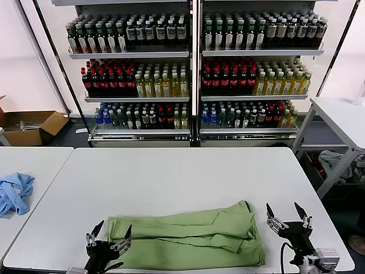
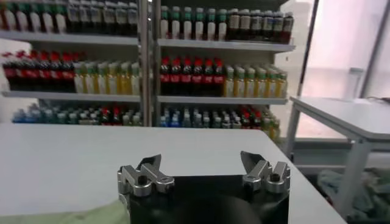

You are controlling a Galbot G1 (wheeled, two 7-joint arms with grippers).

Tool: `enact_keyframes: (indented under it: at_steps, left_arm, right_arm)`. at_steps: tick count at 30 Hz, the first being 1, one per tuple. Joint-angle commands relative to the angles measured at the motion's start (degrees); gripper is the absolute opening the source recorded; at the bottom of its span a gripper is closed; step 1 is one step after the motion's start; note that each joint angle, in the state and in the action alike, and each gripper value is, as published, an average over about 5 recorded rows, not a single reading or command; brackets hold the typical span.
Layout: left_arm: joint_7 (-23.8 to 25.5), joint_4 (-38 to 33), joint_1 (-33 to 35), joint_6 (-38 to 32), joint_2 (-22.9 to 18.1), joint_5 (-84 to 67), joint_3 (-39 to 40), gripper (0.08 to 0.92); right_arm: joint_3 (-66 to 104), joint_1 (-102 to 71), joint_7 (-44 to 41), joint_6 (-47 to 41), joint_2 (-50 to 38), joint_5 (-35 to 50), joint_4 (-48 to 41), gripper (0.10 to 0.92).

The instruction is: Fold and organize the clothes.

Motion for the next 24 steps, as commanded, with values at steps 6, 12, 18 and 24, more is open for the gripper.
enact_keyframes:
  at_steps: [6,12,18,24]
  left_arm:
    - [1.48,5.16,-0.37,-8.78,-4.54,-8.3,0.27,0.823]
    - [1.24,7.45,-3.28,-6.79,-5.16,-9.72,0.17,0.823]
    - [1.15,10.29,-5.25,-6.99,-6.28,-10.59,0.62,0.823]
    - [1.13,11.87,-6.18,-7.65,-6.92,-10.92,0.95,0.823]
  right_arm:
    - [10.58,-10.43,-15.02,10.81,2.21,7.38,-3.45,0.823]
    - [11.57,-11.4,-13.36,12.4,3.19,3.88,-5.08,0.823]
    - [13.65,-12.7,-11.99,13.24,3.79,2.73,-5.73,0.823]
    - [13.94,-12.65,-10.13,13.55,4.47,1.91,-5.63,0.823]
